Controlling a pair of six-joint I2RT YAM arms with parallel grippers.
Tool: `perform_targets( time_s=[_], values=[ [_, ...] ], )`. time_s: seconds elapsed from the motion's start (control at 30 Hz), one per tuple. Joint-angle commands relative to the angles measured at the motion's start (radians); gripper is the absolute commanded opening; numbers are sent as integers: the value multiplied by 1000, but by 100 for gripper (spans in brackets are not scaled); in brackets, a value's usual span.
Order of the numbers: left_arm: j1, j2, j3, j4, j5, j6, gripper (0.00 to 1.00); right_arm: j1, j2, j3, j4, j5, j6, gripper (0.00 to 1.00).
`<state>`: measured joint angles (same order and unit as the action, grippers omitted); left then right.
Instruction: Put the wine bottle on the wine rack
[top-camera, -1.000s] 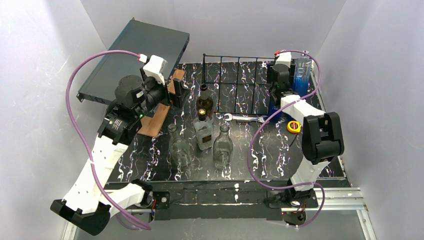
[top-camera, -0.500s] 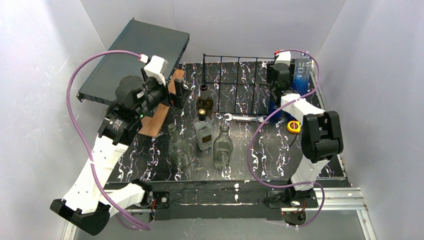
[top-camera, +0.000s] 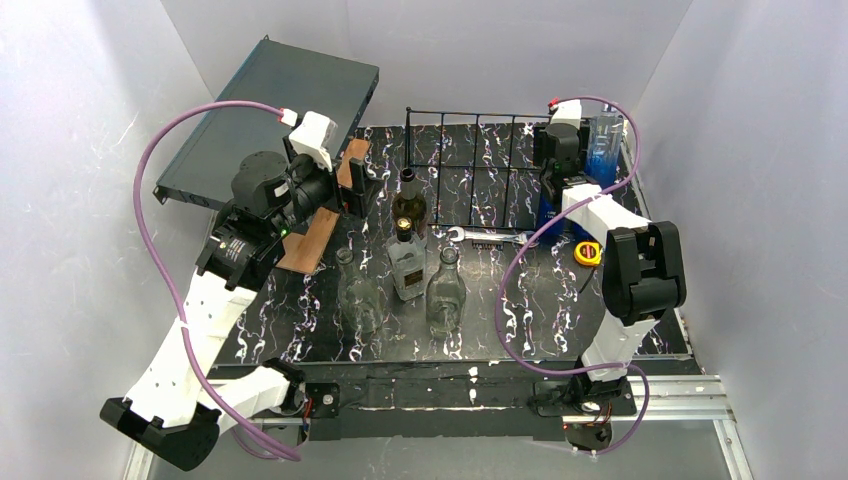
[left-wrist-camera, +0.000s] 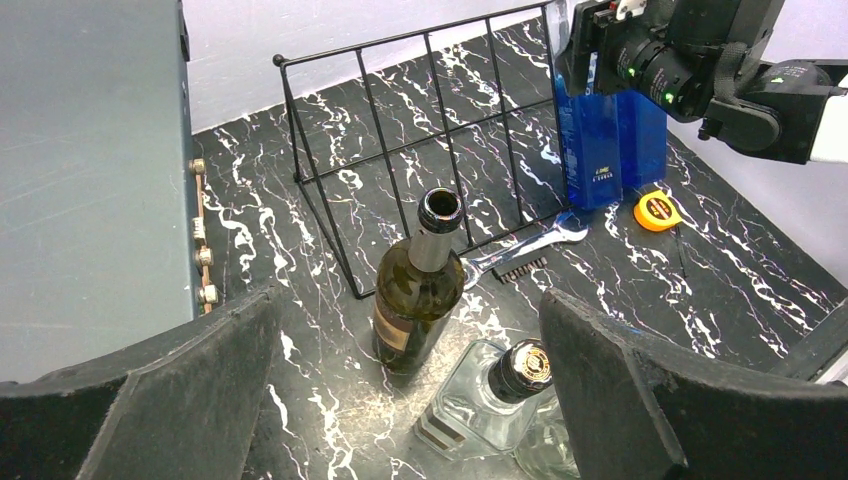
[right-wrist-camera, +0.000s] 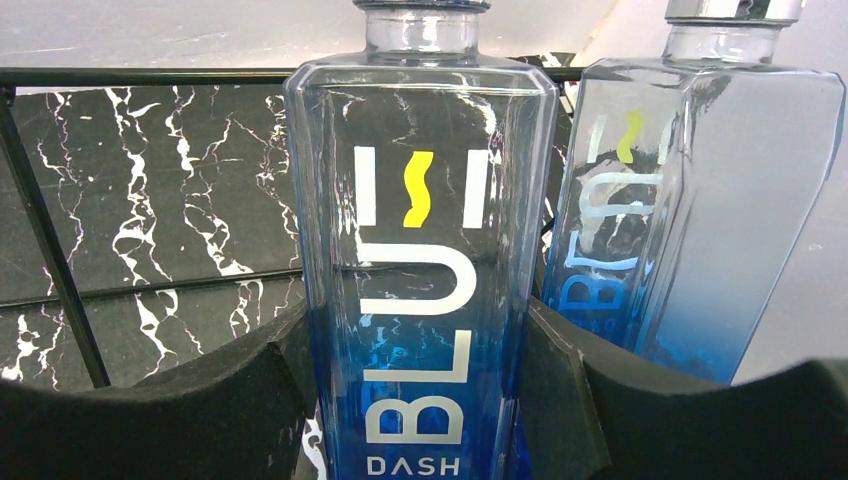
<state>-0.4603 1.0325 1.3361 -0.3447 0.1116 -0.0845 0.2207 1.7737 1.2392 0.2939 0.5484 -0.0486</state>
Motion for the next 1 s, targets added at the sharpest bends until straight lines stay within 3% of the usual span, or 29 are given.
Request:
perform_targets(
  time_s=[0.0, 0.13, 0.3, 0.97],
  values=[
    [-5, -23, 24, 3, -12, 14, 99, -1, 7, 29, -77, 0, 23, 65],
    [-6, -23, 23, 3, -10, 14, 99, -1, -12, 29, -96, 11, 35, 78],
    [-9, -25, 23, 4, -9, 12, 99, -1, -27, 36, -124, 40, 41, 87],
    [-14, -35, 18, 9, -11, 11, 99, 24, -188, -70, -211, 57, 131, 90]
  ],
)
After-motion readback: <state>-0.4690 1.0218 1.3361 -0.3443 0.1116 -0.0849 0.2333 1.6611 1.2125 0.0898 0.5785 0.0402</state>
